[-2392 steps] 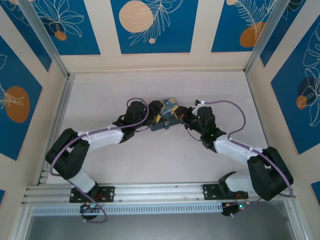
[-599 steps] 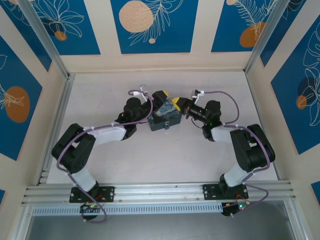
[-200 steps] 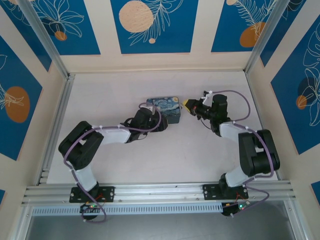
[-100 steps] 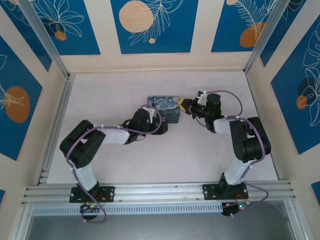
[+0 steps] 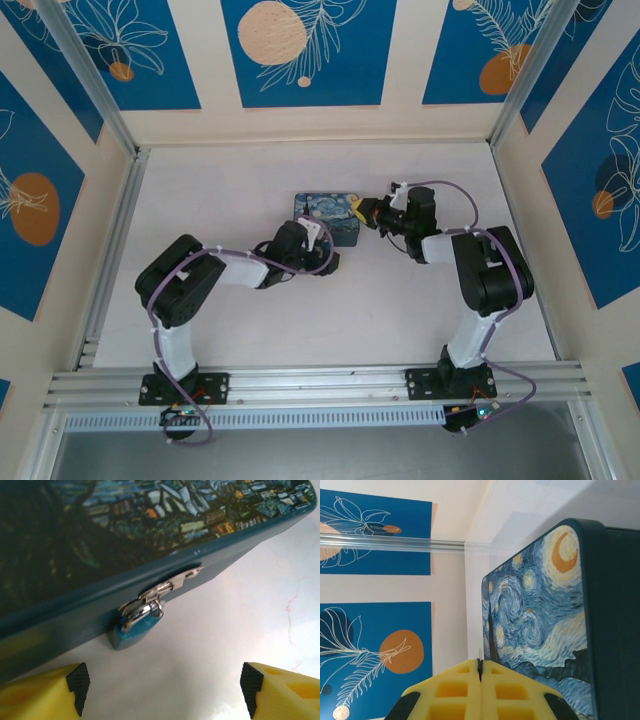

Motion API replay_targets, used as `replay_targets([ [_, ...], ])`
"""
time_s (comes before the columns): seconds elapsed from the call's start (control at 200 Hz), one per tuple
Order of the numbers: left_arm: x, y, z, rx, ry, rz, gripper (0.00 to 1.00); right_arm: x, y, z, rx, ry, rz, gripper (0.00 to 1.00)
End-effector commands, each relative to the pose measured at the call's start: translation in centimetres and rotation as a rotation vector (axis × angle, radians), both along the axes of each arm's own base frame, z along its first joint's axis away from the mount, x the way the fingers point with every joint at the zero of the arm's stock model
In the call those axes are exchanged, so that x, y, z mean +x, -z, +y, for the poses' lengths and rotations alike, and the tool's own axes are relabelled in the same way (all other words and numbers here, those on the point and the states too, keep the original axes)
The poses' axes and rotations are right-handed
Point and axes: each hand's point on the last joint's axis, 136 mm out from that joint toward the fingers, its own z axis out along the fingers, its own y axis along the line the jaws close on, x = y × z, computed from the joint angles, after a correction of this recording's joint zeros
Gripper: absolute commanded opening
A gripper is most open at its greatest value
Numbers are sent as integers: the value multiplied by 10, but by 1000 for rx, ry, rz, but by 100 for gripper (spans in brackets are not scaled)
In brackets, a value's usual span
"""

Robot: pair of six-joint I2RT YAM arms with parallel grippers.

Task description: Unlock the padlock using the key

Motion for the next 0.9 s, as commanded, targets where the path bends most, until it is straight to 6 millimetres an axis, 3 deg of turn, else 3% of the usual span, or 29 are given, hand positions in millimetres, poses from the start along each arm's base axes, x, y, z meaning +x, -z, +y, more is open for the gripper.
replay_targets([
  [0.0,12,1,-7,40,5,-78,80,6,-6,6,9,-16,-23,0],
  [0.175,13,-6,-30,-26,41,-71,80,6,-2,7,1,-18,-18,0],
  [0.455,22,-37,-55,-209,18,-32,81,6,5,6,-20,-12,-6,0],
  [0.895,31,-13,-54,-370,-103,92,80,6,10,4,-30,-3,7,0],
])
